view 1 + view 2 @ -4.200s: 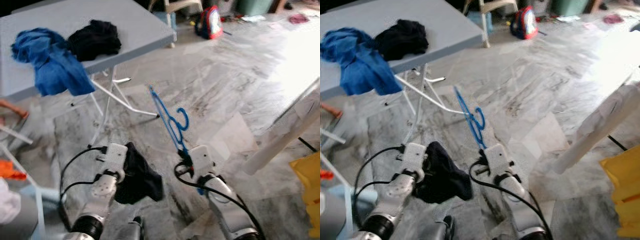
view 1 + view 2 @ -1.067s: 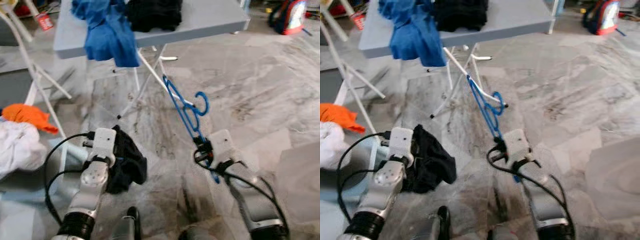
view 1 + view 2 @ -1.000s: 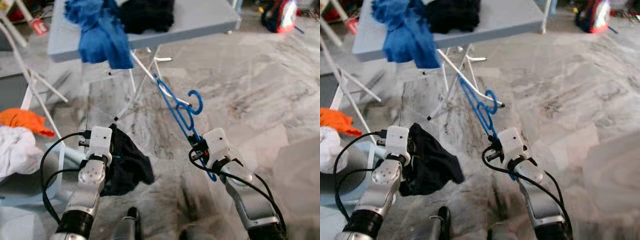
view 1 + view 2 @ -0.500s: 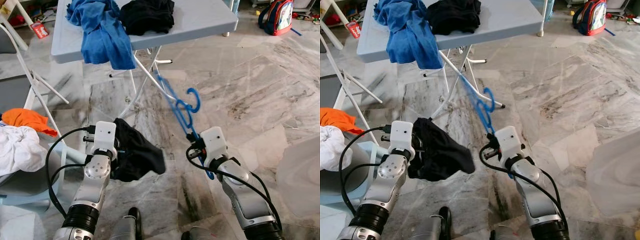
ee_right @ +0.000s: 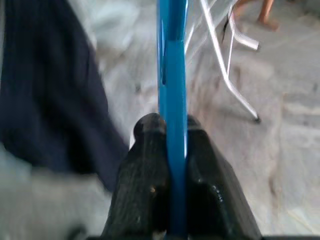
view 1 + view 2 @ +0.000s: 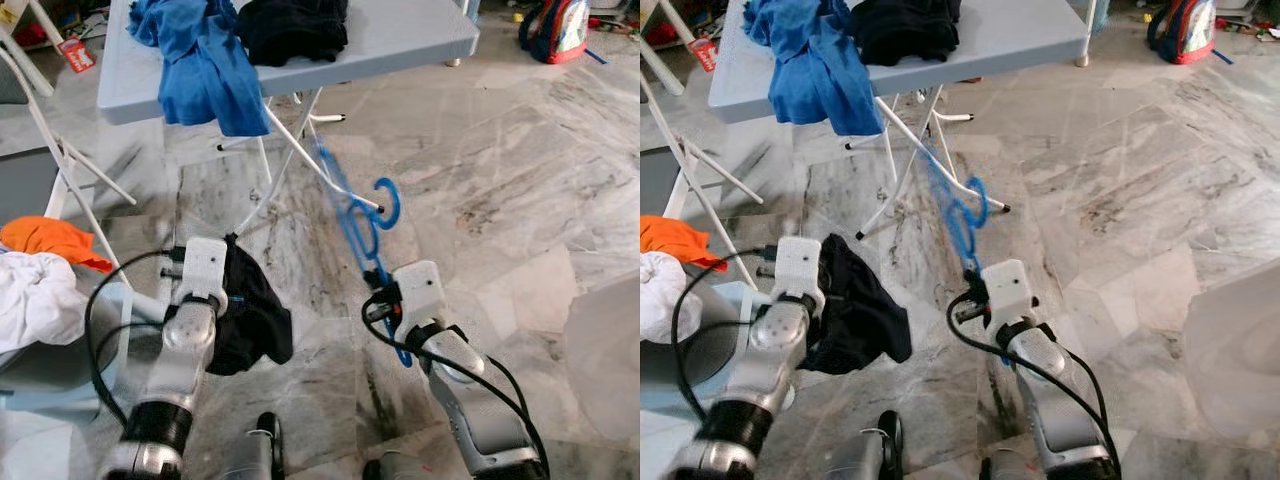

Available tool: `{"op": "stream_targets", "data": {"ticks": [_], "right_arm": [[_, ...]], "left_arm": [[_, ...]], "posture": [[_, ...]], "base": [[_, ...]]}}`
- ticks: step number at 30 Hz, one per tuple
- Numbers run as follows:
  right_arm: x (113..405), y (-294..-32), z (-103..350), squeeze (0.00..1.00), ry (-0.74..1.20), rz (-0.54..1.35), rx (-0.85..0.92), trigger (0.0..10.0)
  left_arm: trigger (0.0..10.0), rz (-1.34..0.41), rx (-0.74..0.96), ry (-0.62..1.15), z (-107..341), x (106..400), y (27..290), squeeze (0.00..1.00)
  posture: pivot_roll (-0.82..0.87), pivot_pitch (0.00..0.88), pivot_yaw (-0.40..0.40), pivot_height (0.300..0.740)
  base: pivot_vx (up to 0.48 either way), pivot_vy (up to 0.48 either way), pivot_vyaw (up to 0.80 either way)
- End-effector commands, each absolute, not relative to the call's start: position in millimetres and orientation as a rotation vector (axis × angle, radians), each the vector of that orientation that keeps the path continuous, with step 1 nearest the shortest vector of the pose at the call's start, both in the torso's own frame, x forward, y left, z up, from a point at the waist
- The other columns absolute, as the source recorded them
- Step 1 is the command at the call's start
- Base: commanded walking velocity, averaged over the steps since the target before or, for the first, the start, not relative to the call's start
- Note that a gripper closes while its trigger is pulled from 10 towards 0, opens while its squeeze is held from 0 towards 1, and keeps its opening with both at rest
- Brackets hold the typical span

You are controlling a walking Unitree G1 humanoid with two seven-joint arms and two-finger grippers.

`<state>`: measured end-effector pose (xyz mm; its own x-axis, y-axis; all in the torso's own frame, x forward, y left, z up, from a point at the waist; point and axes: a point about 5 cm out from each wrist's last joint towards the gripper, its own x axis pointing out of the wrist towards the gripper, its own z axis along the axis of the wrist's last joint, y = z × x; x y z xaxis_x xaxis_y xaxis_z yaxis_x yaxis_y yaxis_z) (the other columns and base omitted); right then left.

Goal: Hang hanger

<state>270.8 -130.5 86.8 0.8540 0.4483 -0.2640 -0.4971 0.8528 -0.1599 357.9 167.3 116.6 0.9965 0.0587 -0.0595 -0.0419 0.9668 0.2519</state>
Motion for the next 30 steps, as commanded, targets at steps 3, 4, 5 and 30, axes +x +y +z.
{"op": "stream_targets", "data": {"ticks": [3,4,5,30], "right_arm": [[267,-155,84,0.0,0.309,0.524,-0.253,10.0],[266,-158,84,0.0,0.324,0.533,-0.254,10.0],[265,-161,84,0.0,0.336,0.546,-0.266,10.0],[215,-138,85,0.0,0.491,0.975,-0.014,10.0]], "left_arm": [[10.0,0.219,0.321,0.09,125,368,198,0.0],[10.0,0.239,0.332,0.091,127,370,200,0.0],[10.0,0.254,0.346,0.089,128,371,202,0.0],[10.0,0.222,0.344,0.097,132,387,163,0.0]], "posture": [[-0.09,0.256,0.041,0.74],[-0.09,0.256,0.041,0.74],[-0.09,0.256,0.041,0.74],[-0.11,0.259,0.062,0.74]], "base": [[0.0,0.0,0.0],[0.0,0.0,0.0],[0.0,0.0,0.0],[0.0,0.0,0.0]]}}
